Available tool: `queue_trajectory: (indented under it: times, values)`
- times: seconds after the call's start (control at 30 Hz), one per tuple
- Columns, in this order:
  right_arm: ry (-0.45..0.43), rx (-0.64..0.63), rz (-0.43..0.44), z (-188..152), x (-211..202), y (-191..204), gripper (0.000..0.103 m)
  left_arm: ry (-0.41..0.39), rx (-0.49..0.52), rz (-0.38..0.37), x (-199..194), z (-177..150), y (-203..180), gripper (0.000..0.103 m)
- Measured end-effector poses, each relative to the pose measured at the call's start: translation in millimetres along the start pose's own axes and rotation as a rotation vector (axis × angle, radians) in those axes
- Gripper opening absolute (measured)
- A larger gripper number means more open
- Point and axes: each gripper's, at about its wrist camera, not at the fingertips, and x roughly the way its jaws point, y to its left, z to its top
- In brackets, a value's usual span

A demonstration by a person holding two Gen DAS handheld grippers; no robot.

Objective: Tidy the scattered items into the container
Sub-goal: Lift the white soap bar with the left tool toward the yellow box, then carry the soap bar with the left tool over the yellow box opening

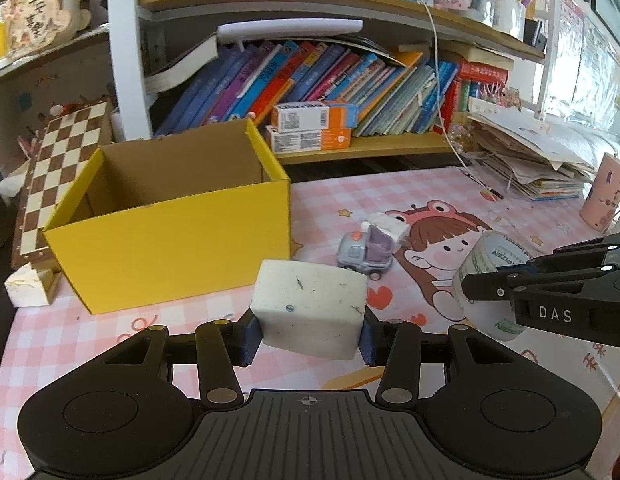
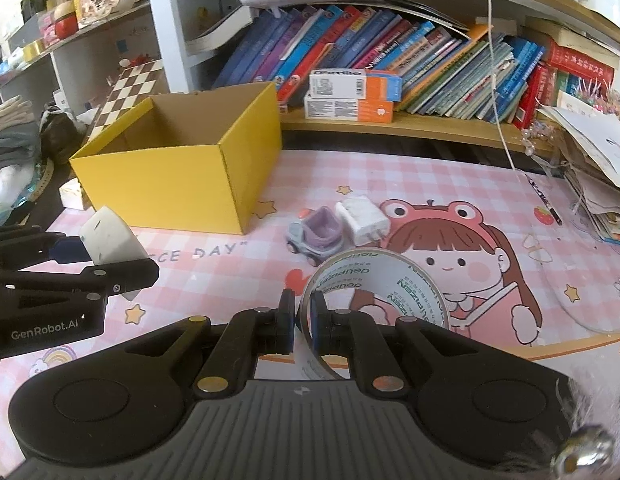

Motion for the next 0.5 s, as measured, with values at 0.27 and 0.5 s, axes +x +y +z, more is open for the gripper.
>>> queue_trajectory:
  times: [0.27,0.5]
  values:
    - [0.001,-0.028,0.015,3.0,2.0,22.2,0.008,-0.020,-0.023,0.014,-10.2,-3.7,19.8,0.046]
    - [0.006,-0.063,0.029,6.3,5.8,41.3,0.008,-0.034,-0.058,0.030,-17.0,-7.1,39.3,0.046]
